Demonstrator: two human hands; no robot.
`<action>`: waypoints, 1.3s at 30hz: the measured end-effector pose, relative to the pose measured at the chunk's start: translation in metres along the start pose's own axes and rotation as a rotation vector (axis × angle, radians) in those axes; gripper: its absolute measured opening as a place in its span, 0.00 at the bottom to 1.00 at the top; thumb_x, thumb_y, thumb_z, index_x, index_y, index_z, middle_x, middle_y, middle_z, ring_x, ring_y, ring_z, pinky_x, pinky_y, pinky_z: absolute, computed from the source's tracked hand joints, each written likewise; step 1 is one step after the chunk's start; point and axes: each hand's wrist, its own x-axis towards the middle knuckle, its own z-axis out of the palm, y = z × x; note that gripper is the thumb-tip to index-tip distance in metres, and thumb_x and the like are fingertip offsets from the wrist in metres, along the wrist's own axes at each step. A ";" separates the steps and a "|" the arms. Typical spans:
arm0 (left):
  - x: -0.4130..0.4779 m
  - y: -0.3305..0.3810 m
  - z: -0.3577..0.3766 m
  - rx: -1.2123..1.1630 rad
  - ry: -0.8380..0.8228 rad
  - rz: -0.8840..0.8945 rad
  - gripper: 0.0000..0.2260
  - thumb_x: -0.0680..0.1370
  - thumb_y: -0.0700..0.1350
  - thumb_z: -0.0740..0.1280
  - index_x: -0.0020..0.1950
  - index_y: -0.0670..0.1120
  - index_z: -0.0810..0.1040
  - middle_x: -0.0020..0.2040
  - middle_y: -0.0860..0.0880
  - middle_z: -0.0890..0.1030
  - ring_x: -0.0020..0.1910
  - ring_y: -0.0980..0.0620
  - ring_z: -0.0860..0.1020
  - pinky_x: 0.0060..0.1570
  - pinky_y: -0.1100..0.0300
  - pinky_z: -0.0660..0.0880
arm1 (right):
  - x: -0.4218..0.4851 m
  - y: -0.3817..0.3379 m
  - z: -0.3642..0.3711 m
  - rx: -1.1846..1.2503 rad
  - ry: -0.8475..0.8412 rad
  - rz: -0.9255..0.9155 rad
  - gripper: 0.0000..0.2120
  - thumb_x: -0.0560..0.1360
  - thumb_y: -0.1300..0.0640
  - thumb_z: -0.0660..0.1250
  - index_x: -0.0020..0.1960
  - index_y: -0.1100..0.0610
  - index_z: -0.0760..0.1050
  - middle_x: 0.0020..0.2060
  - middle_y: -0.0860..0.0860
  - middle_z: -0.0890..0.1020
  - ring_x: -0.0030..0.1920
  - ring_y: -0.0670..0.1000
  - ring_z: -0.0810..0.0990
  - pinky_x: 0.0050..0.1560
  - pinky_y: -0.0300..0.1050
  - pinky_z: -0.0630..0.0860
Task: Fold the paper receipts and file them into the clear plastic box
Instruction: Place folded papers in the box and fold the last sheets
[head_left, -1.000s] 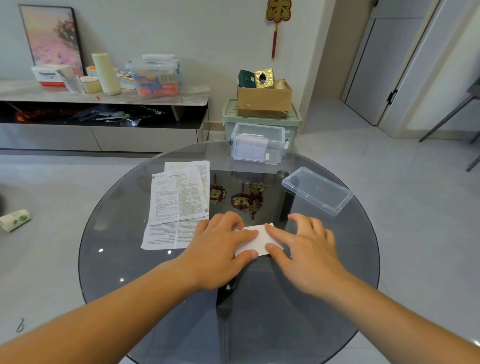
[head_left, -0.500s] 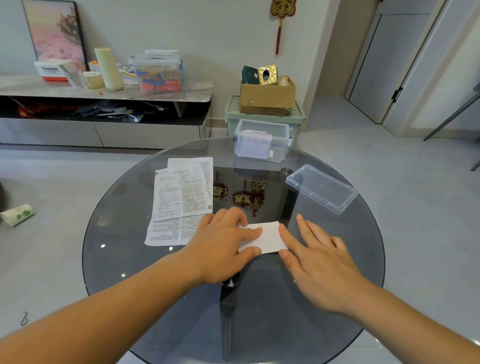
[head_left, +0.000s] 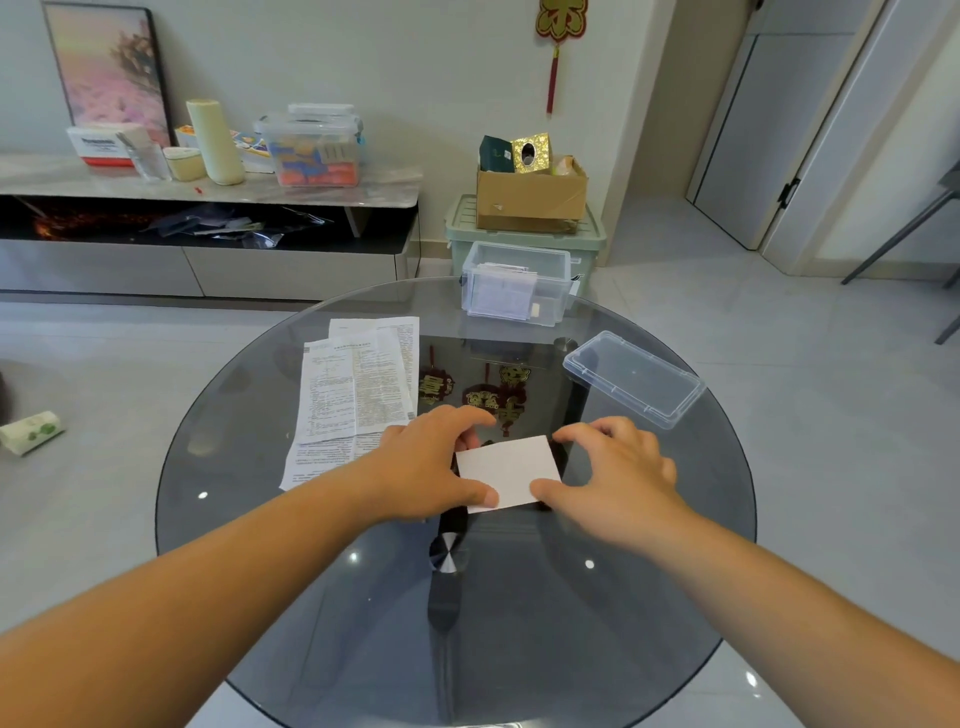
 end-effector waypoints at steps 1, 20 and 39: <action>0.001 0.000 0.000 -0.014 -0.002 -0.012 0.32 0.72 0.54 0.76 0.73 0.58 0.66 0.57 0.58 0.73 0.59 0.55 0.73 0.67 0.45 0.69 | 0.001 -0.001 0.002 -0.005 0.010 0.004 0.31 0.69 0.32 0.68 0.69 0.38 0.66 0.66 0.44 0.64 0.70 0.51 0.58 0.62 0.49 0.58; -0.001 0.004 0.002 0.041 0.031 0.010 0.22 0.70 0.58 0.77 0.61 0.60 0.75 0.59 0.56 0.72 0.58 0.54 0.72 0.63 0.47 0.72 | 0.015 -0.007 -0.002 0.273 -0.097 -0.090 0.12 0.72 0.45 0.73 0.52 0.44 0.74 0.53 0.46 0.78 0.55 0.51 0.77 0.55 0.52 0.78; -0.008 0.013 -0.002 -0.113 0.101 -0.101 0.13 0.76 0.55 0.72 0.42 0.47 0.81 0.44 0.50 0.81 0.42 0.52 0.81 0.43 0.55 0.81 | 0.009 0.002 -0.004 0.444 -0.092 -0.109 0.13 0.76 0.52 0.72 0.42 0.62 0.81 0.41 0.60 0.82 0.37 0.50 0.76 0.40 0.43 0.74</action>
